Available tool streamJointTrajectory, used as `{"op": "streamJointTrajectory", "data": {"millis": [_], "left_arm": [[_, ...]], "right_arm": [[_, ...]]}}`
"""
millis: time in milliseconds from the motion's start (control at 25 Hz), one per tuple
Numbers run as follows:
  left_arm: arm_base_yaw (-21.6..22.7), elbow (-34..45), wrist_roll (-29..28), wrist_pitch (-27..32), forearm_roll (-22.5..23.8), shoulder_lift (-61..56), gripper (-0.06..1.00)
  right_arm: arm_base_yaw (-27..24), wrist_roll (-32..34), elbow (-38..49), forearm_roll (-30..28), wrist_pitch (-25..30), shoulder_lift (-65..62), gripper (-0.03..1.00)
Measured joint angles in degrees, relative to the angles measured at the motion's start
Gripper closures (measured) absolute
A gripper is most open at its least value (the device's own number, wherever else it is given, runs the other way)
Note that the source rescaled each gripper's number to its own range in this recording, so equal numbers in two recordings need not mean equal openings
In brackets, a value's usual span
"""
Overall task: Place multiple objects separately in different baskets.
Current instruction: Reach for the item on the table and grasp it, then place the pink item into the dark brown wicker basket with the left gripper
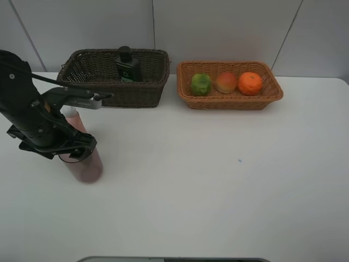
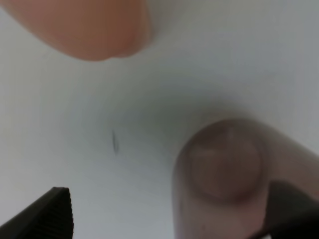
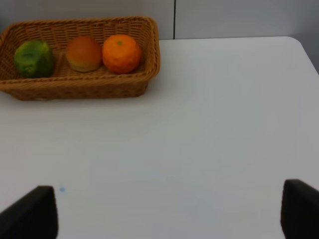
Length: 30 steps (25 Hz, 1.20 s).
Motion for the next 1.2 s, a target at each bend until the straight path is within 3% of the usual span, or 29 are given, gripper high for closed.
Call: {"op": "streamJointTrajectory", "data": {"millis": [200, 320, 400, 520, 600, 1200], "left_arm": [[0.0, 0.0, 0.0, -1.1, -0.1, 1.6, -0.04], [0.0, 0.0, 0.0, -1.2, -0.1, 1.6, 0.07], [0.0, 0.0, 0.0, -1.2, -0.1, 1.7, 0.26], [0.0, 0.0, -0.1, -1.2, -0.1, 1.9, 0.7], [0.0, 0.0, -0.1, -1.2, -0.4, 1.9, 0.92], [0.0, 0.0, -0.2, -1.2, -0.4, 1.9, 0.94]], "right_arm": [[0.0, 0.0, 0.0, 0.0, 0.0, 0.0, 0.07], [0.0, 0.0, 0.0, 0.0, 0.0, 0.0, 0.08], [0.0, 0.0, 0.0, 0.0, 0.0, 0.0, 0.08], [0.0, 0.0, 0.0, 0.0, 0.0, 0.0, 0.08], [0.0, 0.0, 0.0, 0.0, 0.0, 0.0, 0.08], [0.0, 0.0, 0.0, 0.0, 0.0, 0.0, 0.09]]}}
